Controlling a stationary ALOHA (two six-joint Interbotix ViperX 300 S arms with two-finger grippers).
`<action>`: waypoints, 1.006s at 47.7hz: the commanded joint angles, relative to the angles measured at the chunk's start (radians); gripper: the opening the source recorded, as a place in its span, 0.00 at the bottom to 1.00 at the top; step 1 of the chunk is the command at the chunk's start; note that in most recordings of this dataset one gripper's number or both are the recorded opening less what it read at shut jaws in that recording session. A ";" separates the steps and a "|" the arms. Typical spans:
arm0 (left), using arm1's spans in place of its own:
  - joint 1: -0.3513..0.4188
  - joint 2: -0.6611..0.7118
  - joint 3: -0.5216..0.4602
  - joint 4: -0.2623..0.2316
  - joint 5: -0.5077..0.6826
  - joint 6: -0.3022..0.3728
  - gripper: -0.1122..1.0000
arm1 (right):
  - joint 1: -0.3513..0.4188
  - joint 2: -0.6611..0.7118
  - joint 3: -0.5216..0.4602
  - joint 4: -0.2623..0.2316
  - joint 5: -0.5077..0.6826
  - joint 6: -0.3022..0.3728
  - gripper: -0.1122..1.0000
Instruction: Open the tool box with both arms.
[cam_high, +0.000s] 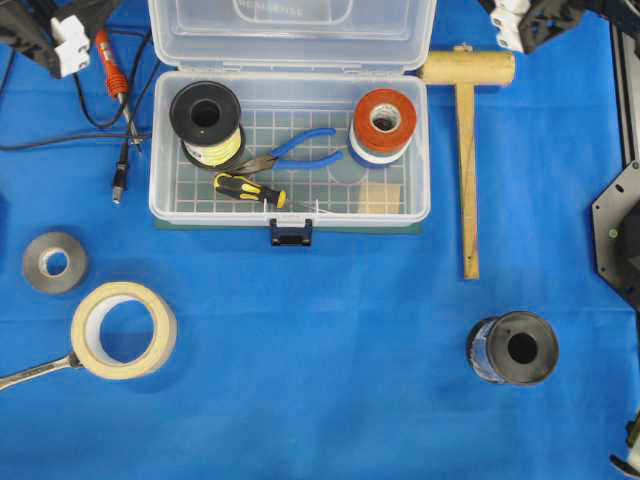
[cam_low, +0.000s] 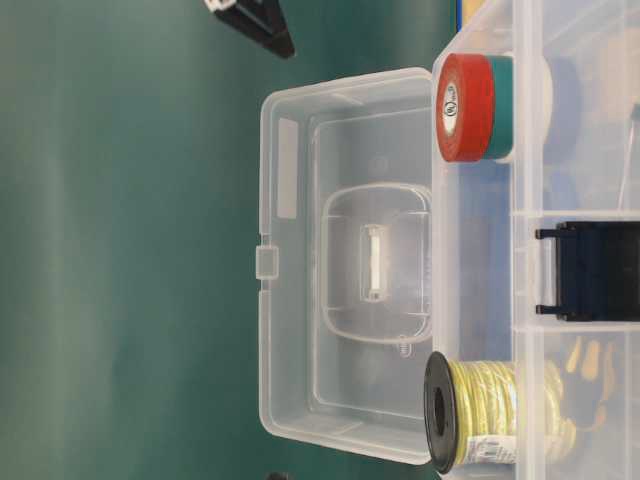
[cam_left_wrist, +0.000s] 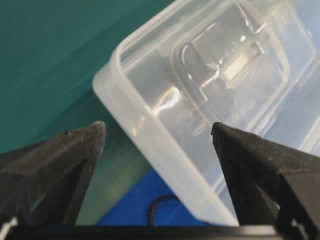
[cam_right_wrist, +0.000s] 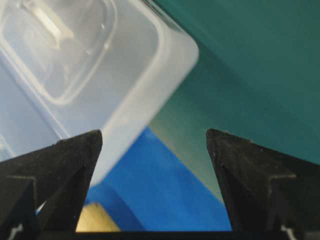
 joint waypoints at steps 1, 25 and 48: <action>0.005 -0.054 0.011 0.000 0.023 -0.003 0.91 | -0.008 -0.048 0.006 -0.002 0.012 -0.002 0.86; -0.158 -0.295 0.080 0.002 0.242 -0.034 0.91 | 0.084 -0.253 0.110 0.011 0.158 0.014 0.86; -0.506 -0.319 0.094 0.002 0.307 -0.038 0.91 | 0.552 -0.230 0.117 0.020 0.196 0.017 0.86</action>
